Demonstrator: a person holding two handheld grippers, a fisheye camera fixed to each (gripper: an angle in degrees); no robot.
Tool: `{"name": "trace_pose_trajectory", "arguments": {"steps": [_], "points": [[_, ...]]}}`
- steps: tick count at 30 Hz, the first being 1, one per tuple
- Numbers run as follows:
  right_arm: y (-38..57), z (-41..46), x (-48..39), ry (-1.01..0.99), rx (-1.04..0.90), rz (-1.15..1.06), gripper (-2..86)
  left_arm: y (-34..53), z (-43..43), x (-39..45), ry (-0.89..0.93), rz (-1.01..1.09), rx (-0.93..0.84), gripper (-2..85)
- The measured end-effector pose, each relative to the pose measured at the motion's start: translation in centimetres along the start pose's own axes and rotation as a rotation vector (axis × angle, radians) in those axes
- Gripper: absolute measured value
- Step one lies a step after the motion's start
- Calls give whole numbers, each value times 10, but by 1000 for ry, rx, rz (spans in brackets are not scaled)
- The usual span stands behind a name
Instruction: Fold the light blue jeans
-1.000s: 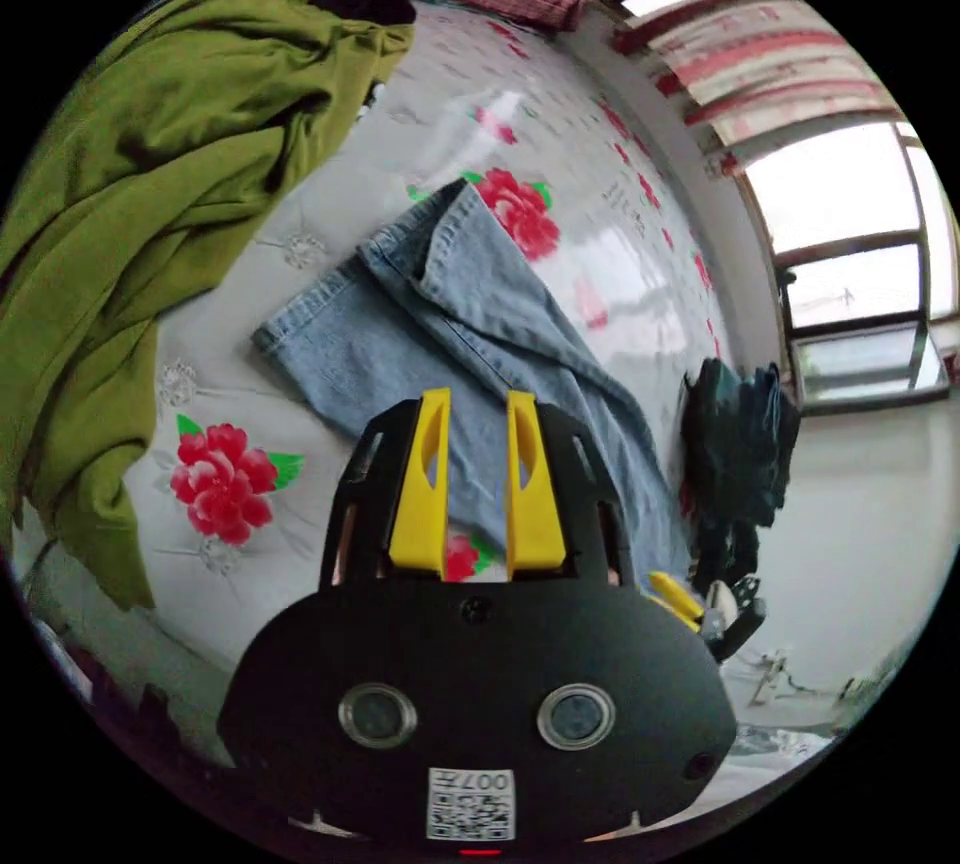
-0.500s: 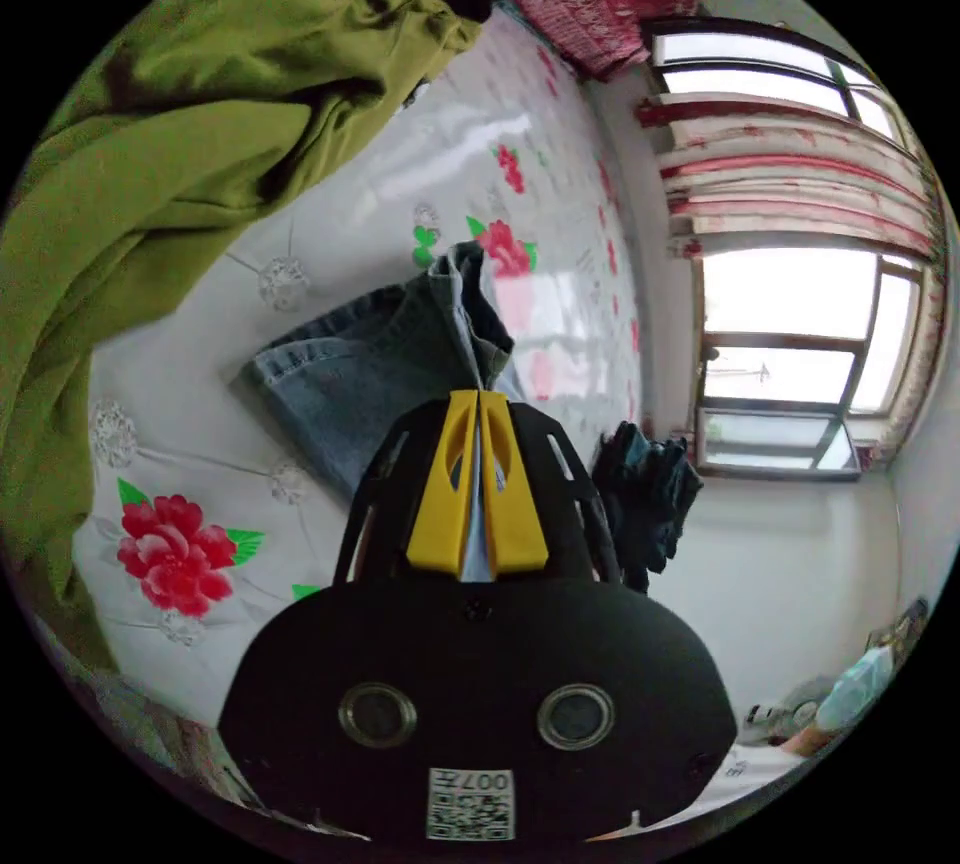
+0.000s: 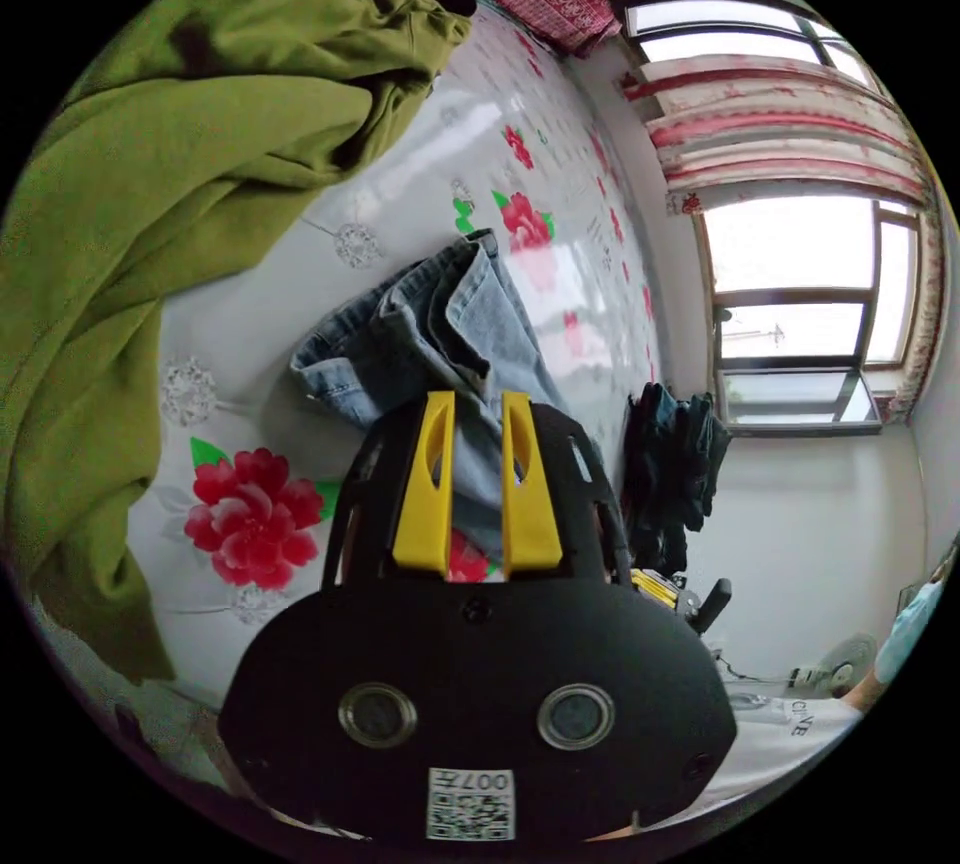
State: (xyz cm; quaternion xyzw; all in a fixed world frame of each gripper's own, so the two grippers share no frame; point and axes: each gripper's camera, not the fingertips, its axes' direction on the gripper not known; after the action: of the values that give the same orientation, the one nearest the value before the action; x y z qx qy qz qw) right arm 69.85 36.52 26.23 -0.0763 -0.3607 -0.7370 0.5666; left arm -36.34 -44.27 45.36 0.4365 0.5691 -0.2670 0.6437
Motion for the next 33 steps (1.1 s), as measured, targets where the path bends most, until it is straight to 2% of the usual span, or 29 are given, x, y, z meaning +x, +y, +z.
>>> {"name": "trace_pose_trajectory", "arguments": {"steps": [2, 5, 12, 16, 22, 25, 28, 31, 33], "points": [[0, -1, 7, 11, 8, 2, -2, -2, -5, 0, -63, 3, 11, 62], [7, -1, 18, 42, 28, -11, -2, -7, -9, 1, -52, 5, 13, 61], [16, 12, 70, -75, 94, 160, 4, -19, -8, 9, -42, 19, 4, 65], [20, 33, 71, -108, 59, 118, 20, 2, -17, -1, -58, 33, 11, 63], [-34, 46, 57, -37, 113, -92, 52, 56, -51, -19, -74, 26, 124, 58], [-95, 70, 32, -50, 132, -249, 61, 68, -57, -31, -143, -1, 135, 58], [-159, 111, -6, -2, 124, -401, 65, 67, -53, -42, -128, -34, 131, 63], [-207, 170, -40, 73, 27, -519, 63, 61, -39, -43, -174, -33, 89, 57], [-228, 220, -44, 137, -112, -556, 43, 58, -32, -39, -212, -7, 82, 22]]}}
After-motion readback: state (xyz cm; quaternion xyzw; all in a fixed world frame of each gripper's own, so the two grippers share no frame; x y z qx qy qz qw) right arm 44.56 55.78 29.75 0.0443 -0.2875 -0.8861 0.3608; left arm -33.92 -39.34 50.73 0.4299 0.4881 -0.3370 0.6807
